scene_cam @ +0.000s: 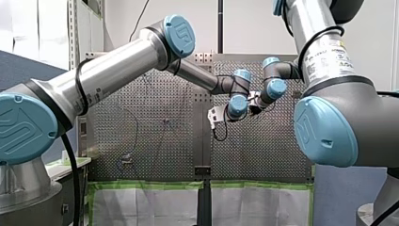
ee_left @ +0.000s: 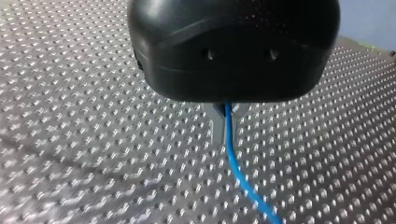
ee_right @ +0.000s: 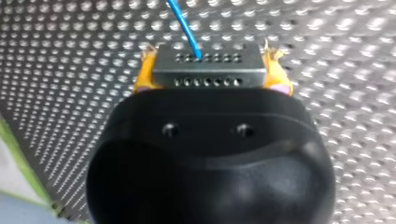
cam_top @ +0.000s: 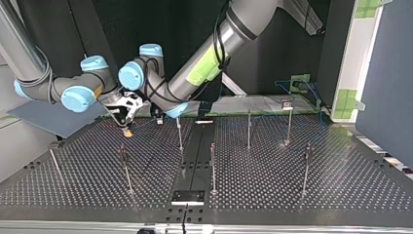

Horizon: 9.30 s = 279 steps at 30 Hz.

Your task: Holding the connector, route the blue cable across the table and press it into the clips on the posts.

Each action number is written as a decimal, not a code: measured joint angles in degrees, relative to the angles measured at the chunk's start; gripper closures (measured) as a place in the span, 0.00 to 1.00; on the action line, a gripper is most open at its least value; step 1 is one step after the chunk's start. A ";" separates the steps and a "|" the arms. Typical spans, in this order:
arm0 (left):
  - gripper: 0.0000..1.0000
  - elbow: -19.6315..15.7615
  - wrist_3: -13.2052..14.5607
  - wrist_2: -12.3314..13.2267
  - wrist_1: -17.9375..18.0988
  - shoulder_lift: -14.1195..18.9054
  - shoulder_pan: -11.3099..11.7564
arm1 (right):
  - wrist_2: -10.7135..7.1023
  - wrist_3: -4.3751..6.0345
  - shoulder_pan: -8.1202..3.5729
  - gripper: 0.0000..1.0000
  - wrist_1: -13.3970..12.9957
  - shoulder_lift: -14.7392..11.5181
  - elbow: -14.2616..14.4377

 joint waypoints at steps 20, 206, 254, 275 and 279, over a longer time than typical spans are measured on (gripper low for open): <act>1.00 -5.91 1.67 0.14 0.06 9.89 0.83 | -5.78 3.17 -0.59 1.00 5.40 -9.79 -0.62; 0.00 -18.12 0.58 8.28 -7.10 24.01 0.18 | -10.96 0.79 -3.80 1.00 7.09 -11.11 -9.78; 0.00 -42.70 4.38 -0.85 13.15 47.59 -4.52 | -11.26 1.38 -2.72 1.00 7.32 -10.84 -9.61; 0.00 -54.25 4.24 -0.88 24.71 53.53 -3.13 | -11.27 1.56 -1.80 1.00 7.35 -10.83 -9.60; 0.00 -56.29 3.71 -0.86 26.75 53.56 -3.06 | -11.26 1.56 -1.78 1.00 7.35 -10.83 -9.60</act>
